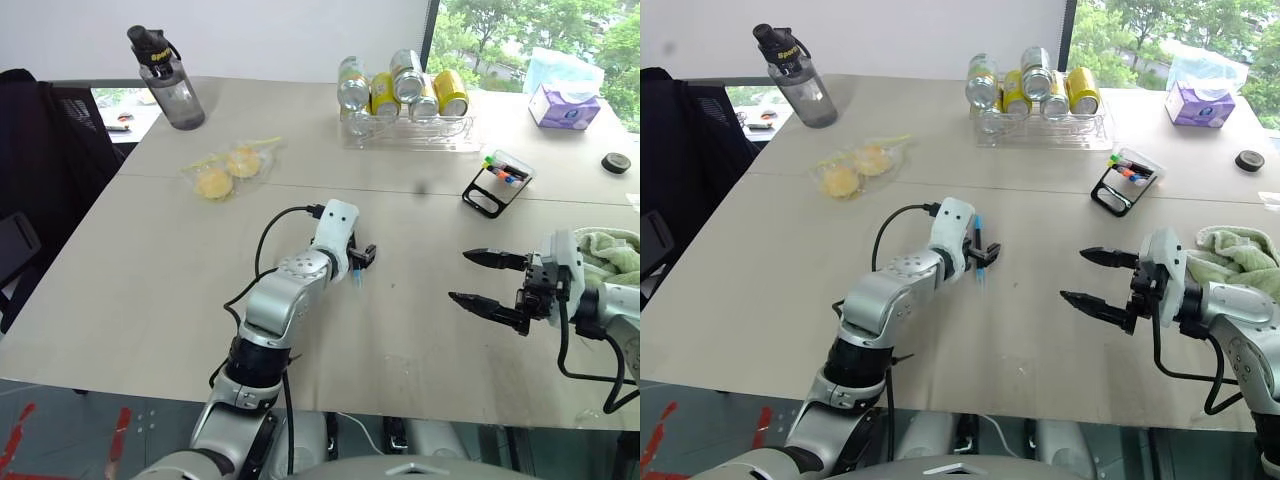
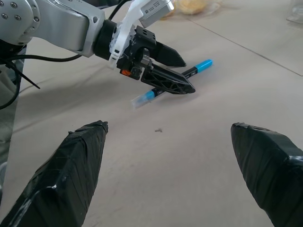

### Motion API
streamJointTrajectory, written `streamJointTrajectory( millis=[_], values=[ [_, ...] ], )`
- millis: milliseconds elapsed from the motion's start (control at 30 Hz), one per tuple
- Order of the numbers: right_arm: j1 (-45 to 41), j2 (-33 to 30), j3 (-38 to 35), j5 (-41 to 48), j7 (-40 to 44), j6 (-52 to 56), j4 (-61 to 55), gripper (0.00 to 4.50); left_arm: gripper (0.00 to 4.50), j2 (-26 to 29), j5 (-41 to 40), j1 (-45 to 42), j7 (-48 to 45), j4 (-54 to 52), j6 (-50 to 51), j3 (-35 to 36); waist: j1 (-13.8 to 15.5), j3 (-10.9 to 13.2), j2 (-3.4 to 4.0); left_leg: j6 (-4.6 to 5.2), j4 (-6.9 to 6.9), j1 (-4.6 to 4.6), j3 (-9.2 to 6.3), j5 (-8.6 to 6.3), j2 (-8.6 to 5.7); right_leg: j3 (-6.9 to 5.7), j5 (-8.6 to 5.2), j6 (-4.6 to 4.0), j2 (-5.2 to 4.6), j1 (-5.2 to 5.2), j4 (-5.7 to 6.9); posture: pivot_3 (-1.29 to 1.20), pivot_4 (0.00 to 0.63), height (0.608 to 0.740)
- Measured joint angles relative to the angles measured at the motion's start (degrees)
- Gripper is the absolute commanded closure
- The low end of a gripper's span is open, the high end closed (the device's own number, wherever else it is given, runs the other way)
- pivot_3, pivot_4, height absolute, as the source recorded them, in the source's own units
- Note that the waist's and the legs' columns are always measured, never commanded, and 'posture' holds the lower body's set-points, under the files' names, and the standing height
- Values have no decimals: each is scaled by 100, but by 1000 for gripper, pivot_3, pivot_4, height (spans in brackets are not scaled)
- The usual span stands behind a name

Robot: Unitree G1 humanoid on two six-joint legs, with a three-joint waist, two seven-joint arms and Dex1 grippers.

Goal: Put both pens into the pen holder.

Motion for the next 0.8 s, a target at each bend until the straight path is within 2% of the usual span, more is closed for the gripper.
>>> streamJointTrajectory(
  millis=[67,167,300,433,567,800],
  values=[
    [45,0,-66,-3,1,-51,0,51,0,-117,55,1,88,-14,105,12,-2,0,0,0,-2,19,-2,0,0,0,-1,0,1,19,-4,0,150,739],
    [123,0,-83,-32,12,-178,0,0,667,-188,93,35,180,-50,253,57,-12,0,0,0,-19,74,-5,-1,0,2,-4,0,2,77,-21,0,150,739],
    [132,-1,-87,-88,11,-285,28,0,2416,-227,183,38,244,-67,332,172,-13,-2,0,0,-20,73,-8,-2,-3,2,-3,0,1,78,-21,0,150,739],
    [97,-3,-87,-160,22,-386,113,0,4356,-305,263,46,331,-70,363,359,8,-2,0,0,-20,70,-10,-2,-4,1,-3,0,-1,78,-24,0,150,739],
    [36,-7,-87,-185,67,-406,170,0,4439,-466,265,71,336,-83,360,499,19,-2,-1,0,-20,67,-14,-2,-6,-3,-3,0,-4,79,-30,0,150,739],
    [-376,3,43,-279,-17,-263,341,0,4439,-410,226,243,67,-157,20,367,16,-1,-2,1,-21,65,-18,-2,-7,-7,-3,0,-5,79,-32,0,150,739]
  ],
)
